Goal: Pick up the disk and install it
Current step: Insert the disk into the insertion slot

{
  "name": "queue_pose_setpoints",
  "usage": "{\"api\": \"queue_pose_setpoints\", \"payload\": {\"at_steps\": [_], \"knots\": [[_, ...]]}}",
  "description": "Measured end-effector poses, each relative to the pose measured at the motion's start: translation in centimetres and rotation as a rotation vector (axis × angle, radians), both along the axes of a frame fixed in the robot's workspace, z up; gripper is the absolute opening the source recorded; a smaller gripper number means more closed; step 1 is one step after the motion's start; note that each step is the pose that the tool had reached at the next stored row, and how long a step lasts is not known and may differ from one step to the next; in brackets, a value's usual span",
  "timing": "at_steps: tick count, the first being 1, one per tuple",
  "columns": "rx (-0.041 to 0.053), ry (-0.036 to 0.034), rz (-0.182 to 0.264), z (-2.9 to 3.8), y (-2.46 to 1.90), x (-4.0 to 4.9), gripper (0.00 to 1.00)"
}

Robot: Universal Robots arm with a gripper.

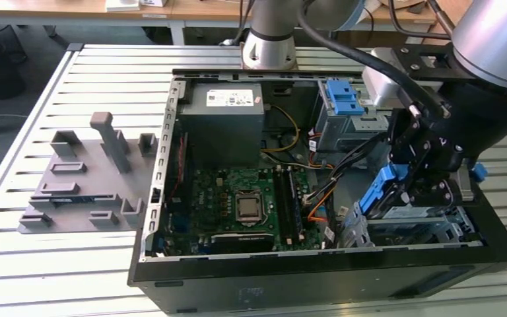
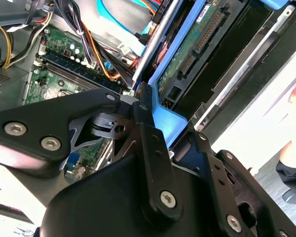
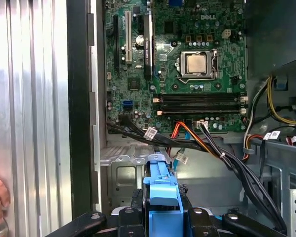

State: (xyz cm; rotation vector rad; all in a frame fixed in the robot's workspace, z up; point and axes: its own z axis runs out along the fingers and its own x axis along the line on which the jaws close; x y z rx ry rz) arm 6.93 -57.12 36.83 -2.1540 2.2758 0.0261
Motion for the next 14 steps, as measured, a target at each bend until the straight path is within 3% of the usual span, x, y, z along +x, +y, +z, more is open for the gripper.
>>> {"api": "queue_pose_setpoints", "payload": {"at_steps": [14], "knots": [[0.0,0.0,0.0,-1.22,0.0,0.0,0.36]]}}
